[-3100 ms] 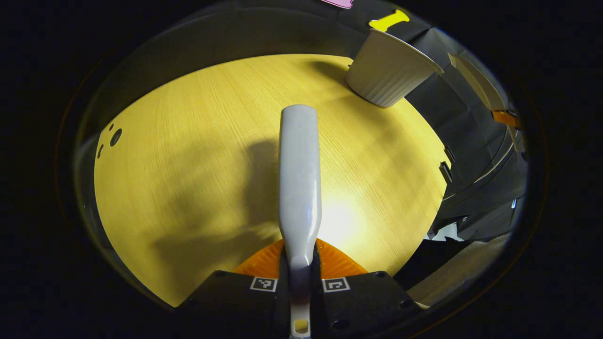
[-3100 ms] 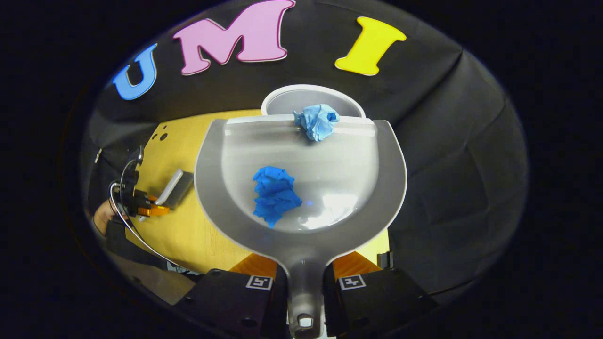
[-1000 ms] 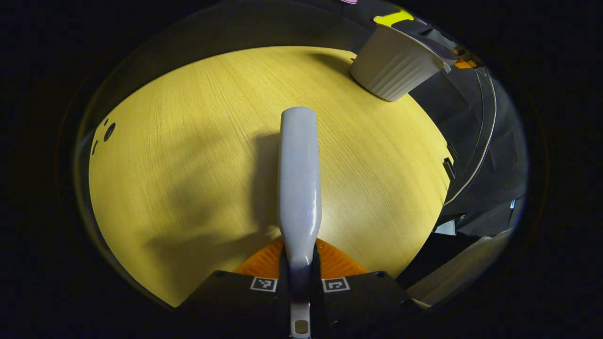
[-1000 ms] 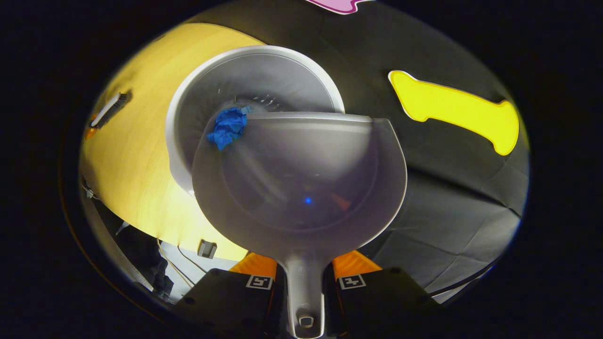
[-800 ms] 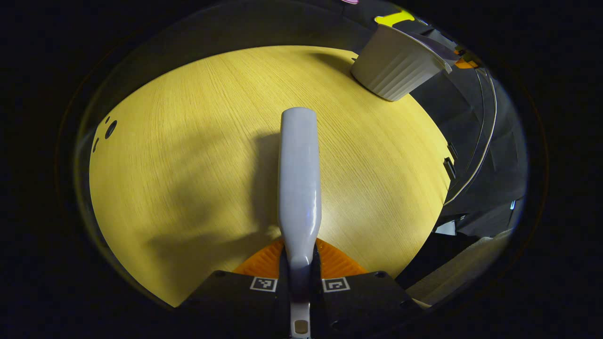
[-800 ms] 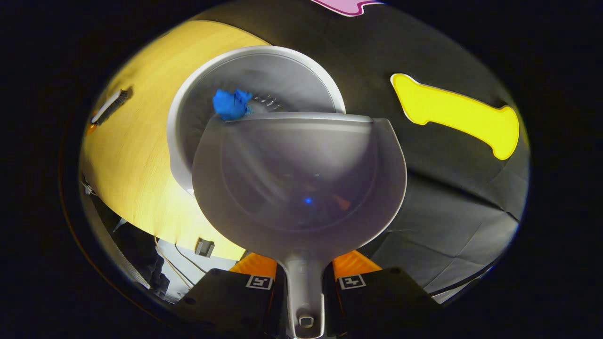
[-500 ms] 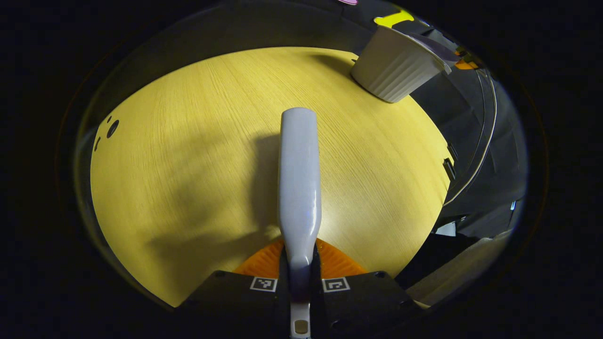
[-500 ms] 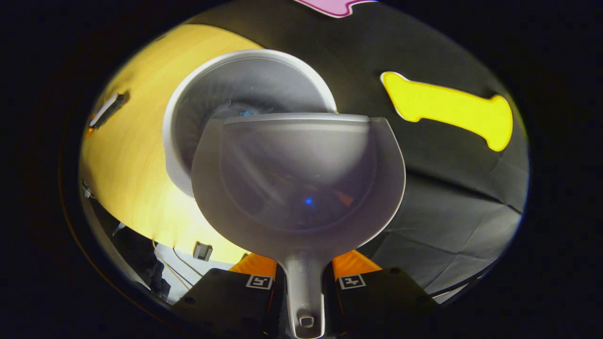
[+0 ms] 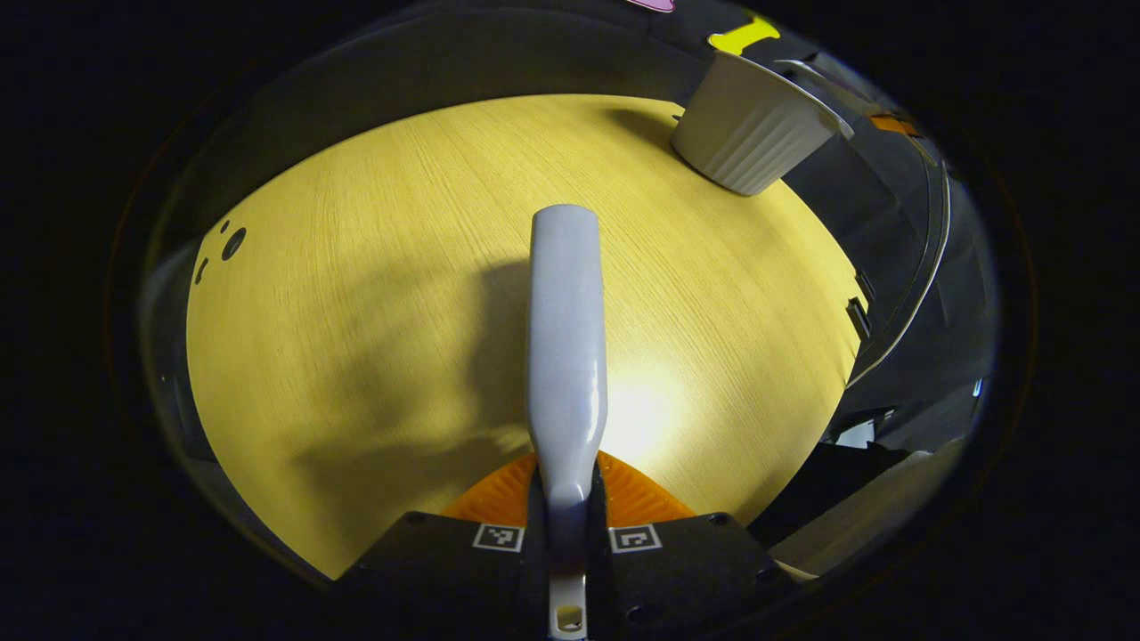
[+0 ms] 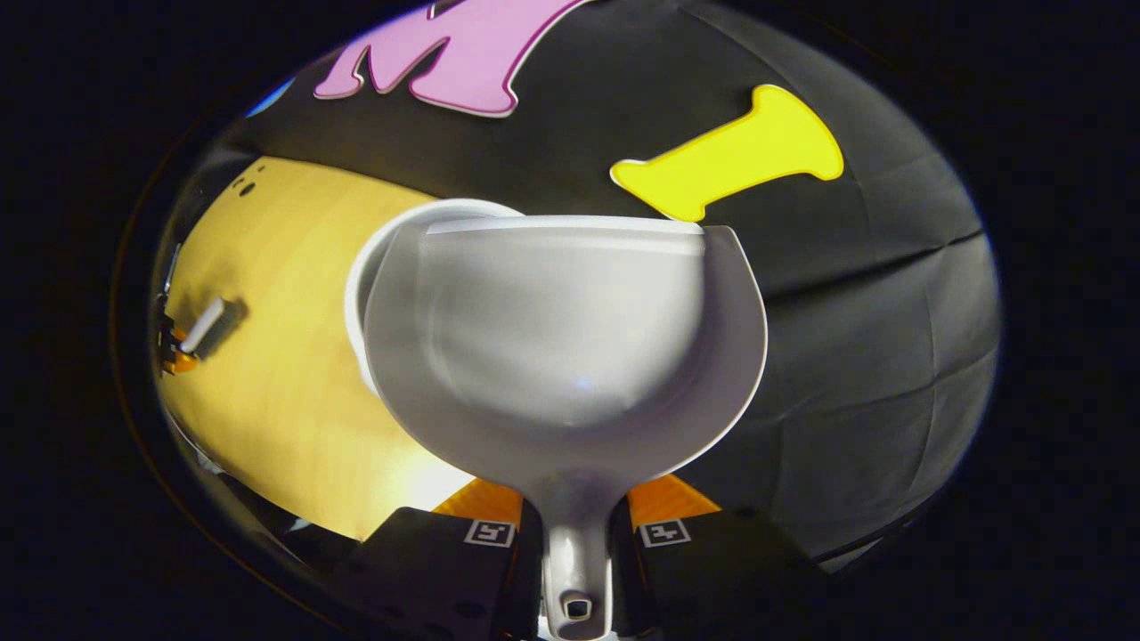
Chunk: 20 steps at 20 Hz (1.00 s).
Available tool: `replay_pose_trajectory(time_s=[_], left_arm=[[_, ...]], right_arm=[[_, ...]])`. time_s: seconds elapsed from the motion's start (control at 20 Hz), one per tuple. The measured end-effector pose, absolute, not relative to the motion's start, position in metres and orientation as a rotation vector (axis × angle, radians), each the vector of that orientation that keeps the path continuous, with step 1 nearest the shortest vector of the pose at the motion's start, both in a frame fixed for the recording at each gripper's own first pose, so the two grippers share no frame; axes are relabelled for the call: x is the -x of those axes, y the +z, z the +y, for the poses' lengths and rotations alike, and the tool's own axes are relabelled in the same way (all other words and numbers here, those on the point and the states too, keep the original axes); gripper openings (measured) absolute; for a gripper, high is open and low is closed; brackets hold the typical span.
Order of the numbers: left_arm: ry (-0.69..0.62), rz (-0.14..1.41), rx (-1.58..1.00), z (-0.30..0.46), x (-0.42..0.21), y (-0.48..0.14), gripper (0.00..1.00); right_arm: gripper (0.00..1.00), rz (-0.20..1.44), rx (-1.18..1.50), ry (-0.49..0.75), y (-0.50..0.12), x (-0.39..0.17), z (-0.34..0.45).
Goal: Pick up the small broom and dustpan from the desktop, sweep the trash into the dustpan with the broom, and then empty the trash into the garbage bin.
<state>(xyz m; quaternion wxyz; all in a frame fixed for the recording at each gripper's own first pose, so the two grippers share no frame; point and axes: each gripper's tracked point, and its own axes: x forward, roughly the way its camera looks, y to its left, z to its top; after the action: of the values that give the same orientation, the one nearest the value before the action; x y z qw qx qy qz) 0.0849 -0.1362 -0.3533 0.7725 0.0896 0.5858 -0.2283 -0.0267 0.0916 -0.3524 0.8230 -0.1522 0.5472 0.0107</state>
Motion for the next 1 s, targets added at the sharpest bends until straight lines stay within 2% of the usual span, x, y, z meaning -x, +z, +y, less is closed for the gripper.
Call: replay_pose_trajectory(time_s=[0.3,0.5,1.0], left_arm=[[-0.495,1.264,-0.23,-0.136,-0.085,-0.353,0.2],[-0.488,1.268,-0.223,-0.136,-0.085,-0.353,0.2],[-0.415,1.27,-0.19,-0.142,-0.084,-0.348,0.2]], right_arm=[[0.36,1.045,0.28,0.069,-0.324,0.051,0.12],[0.36,1.028,0.258,0.137,-0.331,0.077,0.168],[0.35,1.164,0.15,0.361,-0.456,0.164,0.326]])
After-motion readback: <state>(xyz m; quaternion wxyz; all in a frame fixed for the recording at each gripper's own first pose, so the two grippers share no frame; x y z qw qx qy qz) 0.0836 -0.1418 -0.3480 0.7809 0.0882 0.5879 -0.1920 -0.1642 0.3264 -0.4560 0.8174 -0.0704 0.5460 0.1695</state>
